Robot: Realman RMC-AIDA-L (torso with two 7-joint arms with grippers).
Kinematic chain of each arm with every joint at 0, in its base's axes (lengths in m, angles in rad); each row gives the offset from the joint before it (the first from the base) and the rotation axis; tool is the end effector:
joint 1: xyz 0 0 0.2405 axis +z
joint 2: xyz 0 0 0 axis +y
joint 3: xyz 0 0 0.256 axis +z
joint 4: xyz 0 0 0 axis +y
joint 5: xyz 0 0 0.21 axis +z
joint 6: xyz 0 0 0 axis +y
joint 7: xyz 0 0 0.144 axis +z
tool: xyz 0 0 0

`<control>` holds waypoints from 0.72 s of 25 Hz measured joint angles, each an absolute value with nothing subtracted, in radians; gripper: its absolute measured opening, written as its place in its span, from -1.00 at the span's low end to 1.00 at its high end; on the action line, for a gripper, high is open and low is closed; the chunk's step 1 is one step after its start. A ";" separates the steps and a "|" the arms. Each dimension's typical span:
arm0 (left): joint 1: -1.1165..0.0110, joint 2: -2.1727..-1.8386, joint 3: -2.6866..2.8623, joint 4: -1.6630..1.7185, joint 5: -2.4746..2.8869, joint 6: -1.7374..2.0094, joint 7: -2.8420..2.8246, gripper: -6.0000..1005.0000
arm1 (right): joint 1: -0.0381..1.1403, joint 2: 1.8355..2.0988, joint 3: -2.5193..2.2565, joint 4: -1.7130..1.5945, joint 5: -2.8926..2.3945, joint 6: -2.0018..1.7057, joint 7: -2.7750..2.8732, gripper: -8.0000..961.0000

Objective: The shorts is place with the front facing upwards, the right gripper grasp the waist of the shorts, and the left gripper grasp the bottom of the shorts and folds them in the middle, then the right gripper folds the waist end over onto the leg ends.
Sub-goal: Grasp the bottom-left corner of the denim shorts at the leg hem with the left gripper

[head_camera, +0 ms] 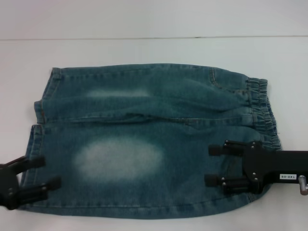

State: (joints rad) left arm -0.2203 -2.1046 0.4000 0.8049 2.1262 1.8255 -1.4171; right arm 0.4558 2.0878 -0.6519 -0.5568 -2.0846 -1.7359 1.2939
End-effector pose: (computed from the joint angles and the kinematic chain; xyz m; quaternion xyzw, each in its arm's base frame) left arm -0.3416 0.2179 0.0412 -0.8836 -0.3442 -0.2698 0.1674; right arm 0.2789 0.2727 -0.0206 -0.9352 0.2302 0.2669 0.0341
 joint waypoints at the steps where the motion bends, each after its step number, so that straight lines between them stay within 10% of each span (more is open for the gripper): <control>1: -0.204 -2.102 0.384 0.821 2.127 1.835 -1.428 0.86 | 0.456 2.088 -0.652 -0.557 -2.085 -1.736 1.294 0.91; 18: -0.190 -2.086 0.254 0.866 2.362 1.784 -1.526 0.86 | 0.456 2.086 -0.652 -0.558 -2.084 -1.733 1.294 0.91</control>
